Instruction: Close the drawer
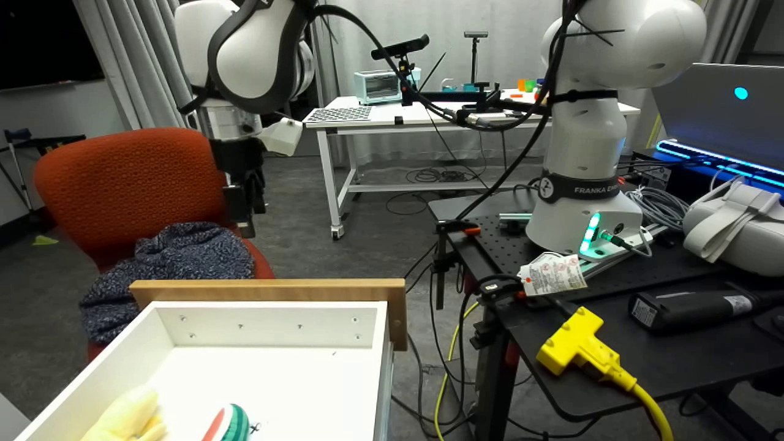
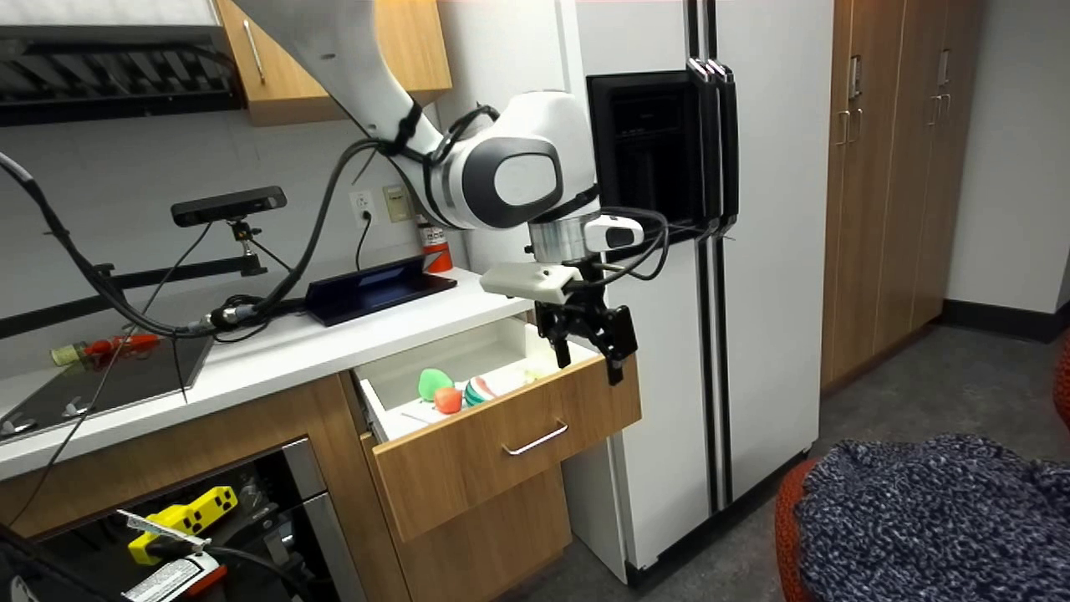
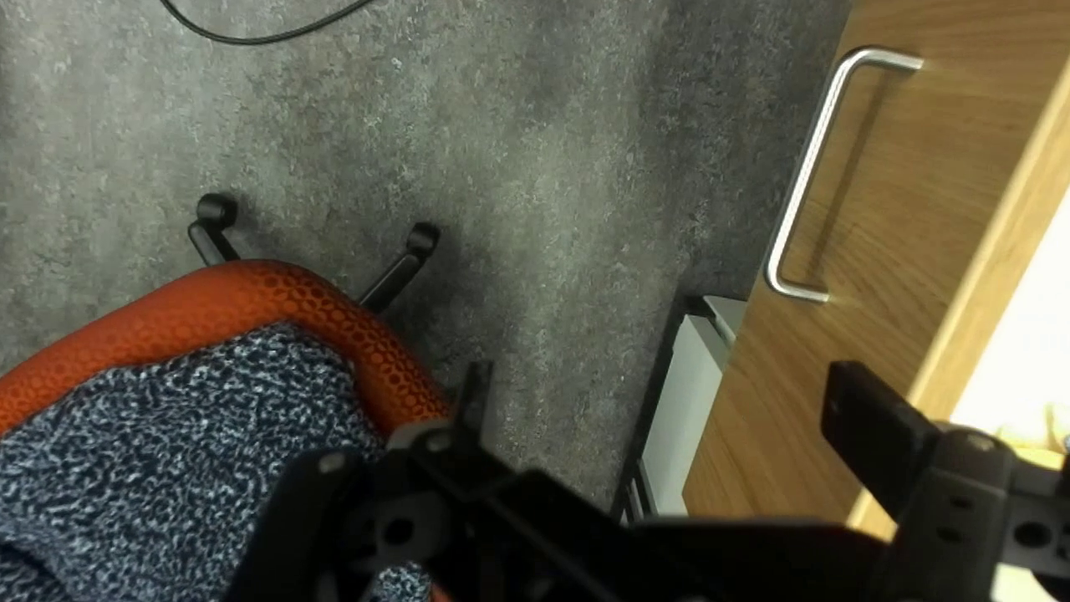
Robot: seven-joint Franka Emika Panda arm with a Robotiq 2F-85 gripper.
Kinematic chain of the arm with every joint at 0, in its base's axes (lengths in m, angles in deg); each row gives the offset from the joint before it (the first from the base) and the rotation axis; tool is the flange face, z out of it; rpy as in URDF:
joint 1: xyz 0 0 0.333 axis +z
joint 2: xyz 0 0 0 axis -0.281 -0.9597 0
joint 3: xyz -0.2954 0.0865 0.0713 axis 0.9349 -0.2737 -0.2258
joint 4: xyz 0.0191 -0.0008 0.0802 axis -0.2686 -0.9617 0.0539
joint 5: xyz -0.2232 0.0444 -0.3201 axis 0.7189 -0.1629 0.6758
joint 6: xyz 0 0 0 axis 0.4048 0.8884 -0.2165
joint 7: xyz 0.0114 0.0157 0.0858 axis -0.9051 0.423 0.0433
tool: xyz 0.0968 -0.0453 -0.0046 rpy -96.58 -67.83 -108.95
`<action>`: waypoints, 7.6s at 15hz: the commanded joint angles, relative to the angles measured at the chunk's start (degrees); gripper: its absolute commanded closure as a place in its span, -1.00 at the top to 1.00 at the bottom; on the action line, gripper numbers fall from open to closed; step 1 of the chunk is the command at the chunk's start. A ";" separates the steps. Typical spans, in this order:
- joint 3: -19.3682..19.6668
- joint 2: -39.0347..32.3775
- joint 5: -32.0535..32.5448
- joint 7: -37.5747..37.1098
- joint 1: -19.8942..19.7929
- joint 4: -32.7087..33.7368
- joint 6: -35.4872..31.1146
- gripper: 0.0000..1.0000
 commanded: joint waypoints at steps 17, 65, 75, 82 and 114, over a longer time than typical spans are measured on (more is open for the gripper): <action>-13.71 -20.72 -7.14 10.37 -9.34 21.27 1.87 -0.42; -17.97 -22.02 -18.29 35.55 -8.01 26.98 17.23 -1.00; -23.63 -31.29 -18.88 38.71 -6.30 37.34 20.82 -1.00; -27.76 -36.60 -20.14 44.02 -4.46 44.39 27.83 -1.00; -24.50 -10.13 -21.79 52.04 1.69 30.60 29.49 -1.00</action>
